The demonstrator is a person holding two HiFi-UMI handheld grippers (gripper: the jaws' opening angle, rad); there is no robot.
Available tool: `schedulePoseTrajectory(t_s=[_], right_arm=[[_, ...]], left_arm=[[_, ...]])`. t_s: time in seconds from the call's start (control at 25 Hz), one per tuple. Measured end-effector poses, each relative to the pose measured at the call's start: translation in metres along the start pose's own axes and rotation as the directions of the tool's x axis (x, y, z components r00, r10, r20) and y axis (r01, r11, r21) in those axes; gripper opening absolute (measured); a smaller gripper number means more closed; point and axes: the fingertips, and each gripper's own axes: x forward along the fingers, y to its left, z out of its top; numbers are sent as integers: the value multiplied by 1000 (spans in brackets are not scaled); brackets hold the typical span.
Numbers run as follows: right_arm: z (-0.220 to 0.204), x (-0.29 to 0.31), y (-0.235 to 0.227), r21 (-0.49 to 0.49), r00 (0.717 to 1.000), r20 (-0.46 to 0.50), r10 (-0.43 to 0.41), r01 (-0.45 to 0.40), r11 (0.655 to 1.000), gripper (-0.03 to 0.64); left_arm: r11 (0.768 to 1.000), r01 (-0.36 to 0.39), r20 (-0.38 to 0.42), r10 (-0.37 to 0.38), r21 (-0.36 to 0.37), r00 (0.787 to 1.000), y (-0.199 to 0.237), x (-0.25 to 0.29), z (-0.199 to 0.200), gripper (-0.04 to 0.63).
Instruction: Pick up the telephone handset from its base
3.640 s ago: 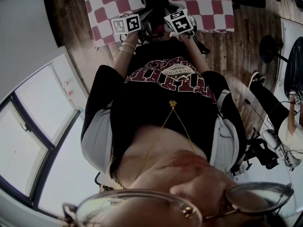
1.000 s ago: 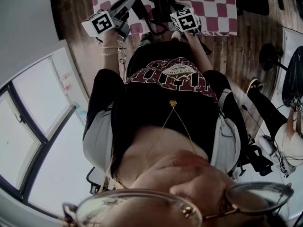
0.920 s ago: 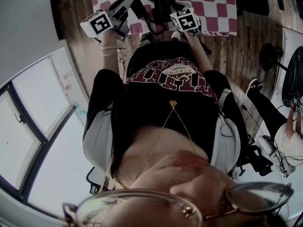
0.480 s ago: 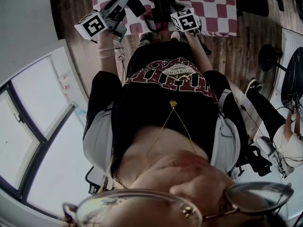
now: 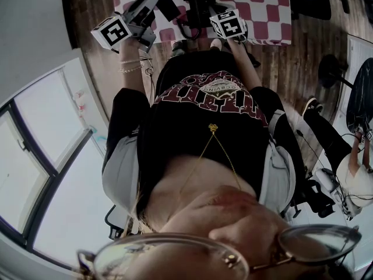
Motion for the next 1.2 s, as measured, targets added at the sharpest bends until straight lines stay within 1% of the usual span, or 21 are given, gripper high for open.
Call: schedulePoseTrajectory(t_s=[0.24,0.56,0.76,1.2], right_arm=[[1,0,0,-2,1000,2,-3,3,1000,18],[1,1,0,-2,1000,0,0,0,1000,18],[1,1,0,5,1000,1,4,-4,1000,18],[2,1,0,4,1000,3,7,-7,1000,18]], left_arm=[[1000,10,1,-10,-9,1000,-2,1,-1,81],[1000,16,-5,-16,-4,1000,-3,1,-1,81],[1000,20,-9,-20,-20,1000,1,1,-5,81],[999,29,-15,-29,-16,999,-4,4,-4,81]])
